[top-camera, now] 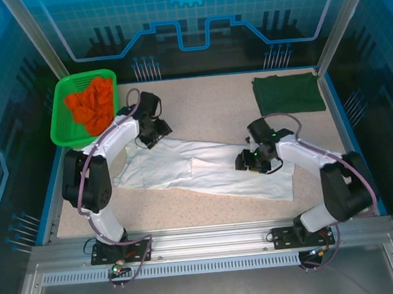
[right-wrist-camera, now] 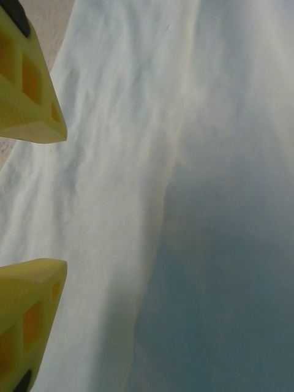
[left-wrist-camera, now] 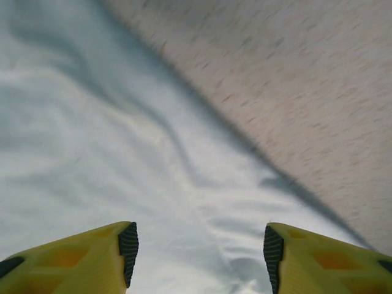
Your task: Fold and stack the t-shirts
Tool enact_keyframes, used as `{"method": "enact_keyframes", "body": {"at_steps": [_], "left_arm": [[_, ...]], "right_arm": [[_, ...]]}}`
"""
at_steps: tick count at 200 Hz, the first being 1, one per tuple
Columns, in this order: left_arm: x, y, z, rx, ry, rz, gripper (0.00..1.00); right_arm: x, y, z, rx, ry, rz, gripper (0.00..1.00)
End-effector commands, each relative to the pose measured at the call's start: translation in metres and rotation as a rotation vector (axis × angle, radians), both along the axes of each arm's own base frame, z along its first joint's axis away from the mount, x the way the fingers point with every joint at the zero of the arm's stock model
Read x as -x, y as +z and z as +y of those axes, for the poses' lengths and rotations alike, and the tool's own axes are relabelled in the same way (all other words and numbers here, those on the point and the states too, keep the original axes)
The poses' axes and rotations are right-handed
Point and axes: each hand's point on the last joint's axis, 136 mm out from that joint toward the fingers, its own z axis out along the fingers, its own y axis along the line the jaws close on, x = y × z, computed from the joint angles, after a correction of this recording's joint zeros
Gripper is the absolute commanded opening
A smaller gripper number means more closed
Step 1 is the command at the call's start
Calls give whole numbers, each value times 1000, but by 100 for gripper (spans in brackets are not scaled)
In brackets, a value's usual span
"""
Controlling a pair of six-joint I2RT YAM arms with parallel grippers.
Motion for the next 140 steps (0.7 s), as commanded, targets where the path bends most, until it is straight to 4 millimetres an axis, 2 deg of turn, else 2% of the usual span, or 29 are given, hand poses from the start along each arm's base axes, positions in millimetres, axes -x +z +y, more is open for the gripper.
{"method": "enact_keyframes", "body": {"at_steps": [1, 24, 46, 51, 70, 104, 126, 140], "left_arm": [[14, -47, 3, -36, 61, 125, 56], [9, -83, 4, -90, 53, 180, 55], [-4, -109, -14, -78, 32, 208, 54], [-8, -113, -20, -76, 23, 210, 54], [-35, -119, -49, -53, -30, 189, 54], [-87, -129, -103, -7, -107, 158, 57], [-128, -125, -136, 53, -156, 87, 60], [-152, -116, -145, 73, -156, 30, 65]], "right_arm": [[12, -11, 10, 49, 74, 61, 53], [27, -26, 14, 111, 90, 132, 53], [46, -35, 15, 140, 56, 192, 53], [58, -42, 11, 152, 53, 223, 53], [76, -50, 13, 146, 31, 268, 53], [89, -58, 22, 101, 0, 304, 53], [87, -57, 47, 15, -27, 308, 53], [80, -50, 70, -6, 18, 281, 55]]}}
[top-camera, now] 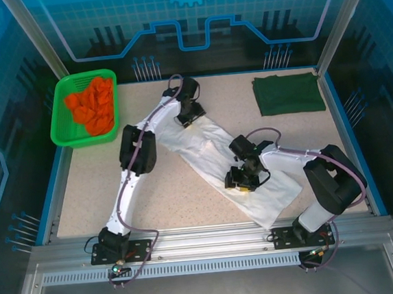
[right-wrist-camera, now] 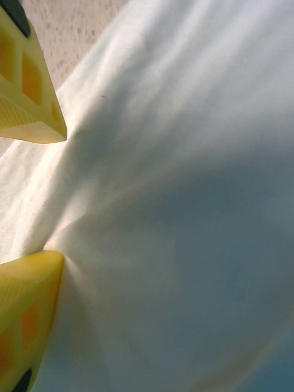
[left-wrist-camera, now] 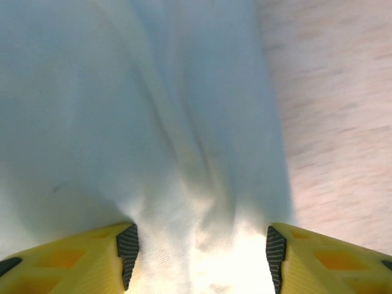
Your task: Fold and stack the t-shirts
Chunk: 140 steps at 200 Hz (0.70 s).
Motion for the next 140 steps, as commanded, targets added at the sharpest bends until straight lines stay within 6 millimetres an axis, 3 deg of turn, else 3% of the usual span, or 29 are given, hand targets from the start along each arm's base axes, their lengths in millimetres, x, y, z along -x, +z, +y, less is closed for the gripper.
{"method": "enact_keyframes", "body": {"at_steps": [1, 13, 19, 40, 60, 76, 96, 106, 140], "left_arm": [[4, -48, -14, 3, -50, 99, 65], [-16, -28, -18, 50, -41, 25, 71], [-25, -16, -20, 80, -42, -15, 75], [-40, 50, -7, 107, -51, -135, 87], [-35, 111, 29, 85, -49, -208, 90], [-20, 138, 70, 41, -15, -227, 90], [4, 139, 112, -10, 34, -197, 85], [16, 123, 124, -48, 31, -157, 80], [27, 72, 122, -83, -18, -37, 63]], "right_arm": [[27, -19, 24, -3, 25, 112, 55], [24, -16, 43, -11, 87, 86, 57], [14, -8, 62, -49, 120, 54, 57], [7, -5, 104, -136, 227, 65, 58], [-3, -1, 130, -180, 298, 47, 57], [-9, 9, 143, -215, 333, 9, 58], [-15, 21, 152, -241, 369, -32, 59], [-17, 23, 155, -244, 378, -39, 59], [-20, 18, 163, -251, 373, -22, 58]]}}
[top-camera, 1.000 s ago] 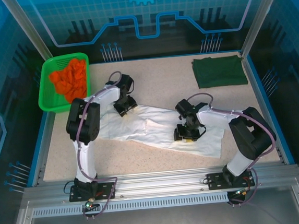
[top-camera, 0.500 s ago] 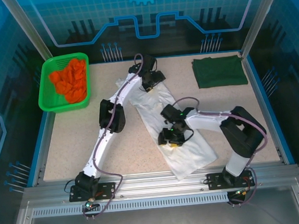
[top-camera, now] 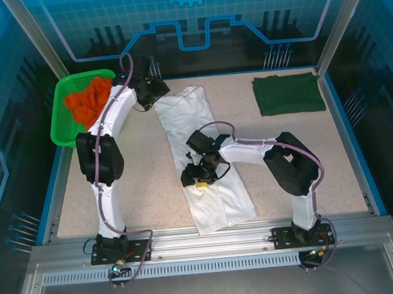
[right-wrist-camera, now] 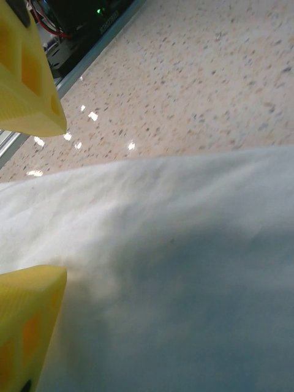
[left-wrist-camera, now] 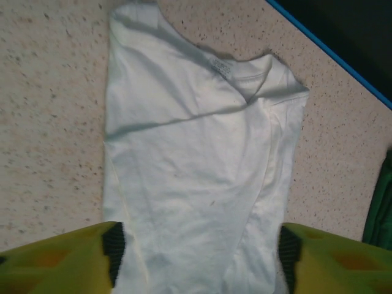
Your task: Fold and stack the t-shirts
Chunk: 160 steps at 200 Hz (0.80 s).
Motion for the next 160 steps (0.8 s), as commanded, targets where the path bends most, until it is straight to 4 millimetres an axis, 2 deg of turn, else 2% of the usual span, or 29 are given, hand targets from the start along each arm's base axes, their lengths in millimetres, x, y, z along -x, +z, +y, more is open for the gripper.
{"method": "enact_keyframes", "body": {"at_steps": [1, 45, 70, 95, 116, 128, 139, 149, 160], "left_arm": [[15, -71, -19, -62, -89, 148, 63], [-3, -129, -29, -127, -143, 218, 60], [-15, -153, -31, -143, -158, 246, 60], [-40, -160, -43, -106, -171, 193, 60], [-66, -163, -62, -32, -196, 113, 60], [-77, -168, -72, 8, -203, 76, 60], [-87, -171, -80, 37, -201, 41, 60], [-94, -171, -83, 49, -188, 13, 61], [-101, -169, -85, 75, -172, -13, 62]], "right_arm": [[5, -7, 9, -3, 37, 25, 58], [8, -20, 21, 25, 18, 52, 58], [10, -27, 32, 49, -9, 62, 57], [4, -33, 47, 59, -110, 71, 57], [-3, -38, 69, 38, -191, 69, 57], [-8, -37, 84, 13, -183, 75, 57], [-15, -26, 95, -14, -107, 68, 57], [-24, -18, 90, 22, -29, 50, 58], [-39, -9, 83, 12, -17, 50, 59]]}}
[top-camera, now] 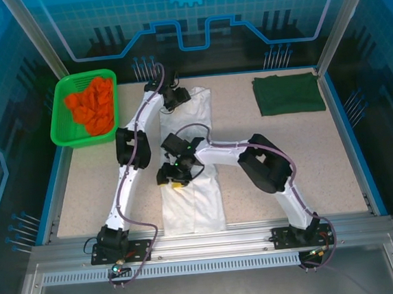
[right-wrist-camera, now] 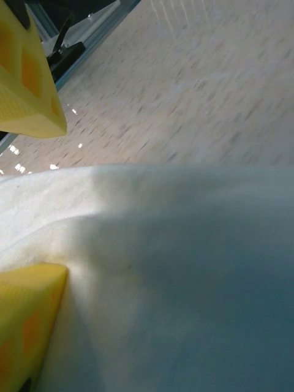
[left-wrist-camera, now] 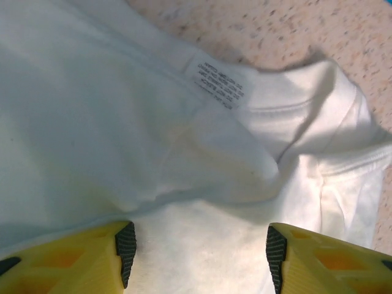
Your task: Fold and stack the t-shirts
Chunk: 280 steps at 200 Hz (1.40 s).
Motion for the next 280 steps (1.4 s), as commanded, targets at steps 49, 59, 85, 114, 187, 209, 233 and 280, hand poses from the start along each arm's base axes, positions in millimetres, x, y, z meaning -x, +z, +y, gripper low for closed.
{"method": "enact_keyframes", "body": {"at_steps": [49, 59, 85, 114, 187, 209, 233, 280], "left_arm": [[-1, 92, 7, 149, -9, -98, 88], [4, 125, 23, 145, 11, -132, 92], [34, 190, 68, 108, 68, -159, 99], [81, 200, 90, 104, 84, -113, 98], [145, 75, 61, 111, 34, 177, 62], [150, 41, 48, 90, 1, 244, 64], [153, 0, 40, 75, -7, 331, 64], [147, -39, 33, 61, 25, 419, 67]], "right_arm": [[-54, 85, -10, -101, 40, -74, 62], [-58, 99, -14, -106, 36, -95, 62], [-78, 119, -48, -70, -71, -162, 62], [-118, 112, -127, 158, -240, -214, 60], [-237, 31, -190, 369, -308, -270, 30], [-255, 6, -185, 363, -289, -255, 21], [-270, -20, -177, 337, -272, -259, 17], [-293, -65, -206, 314, -373, -189, 22]]}}
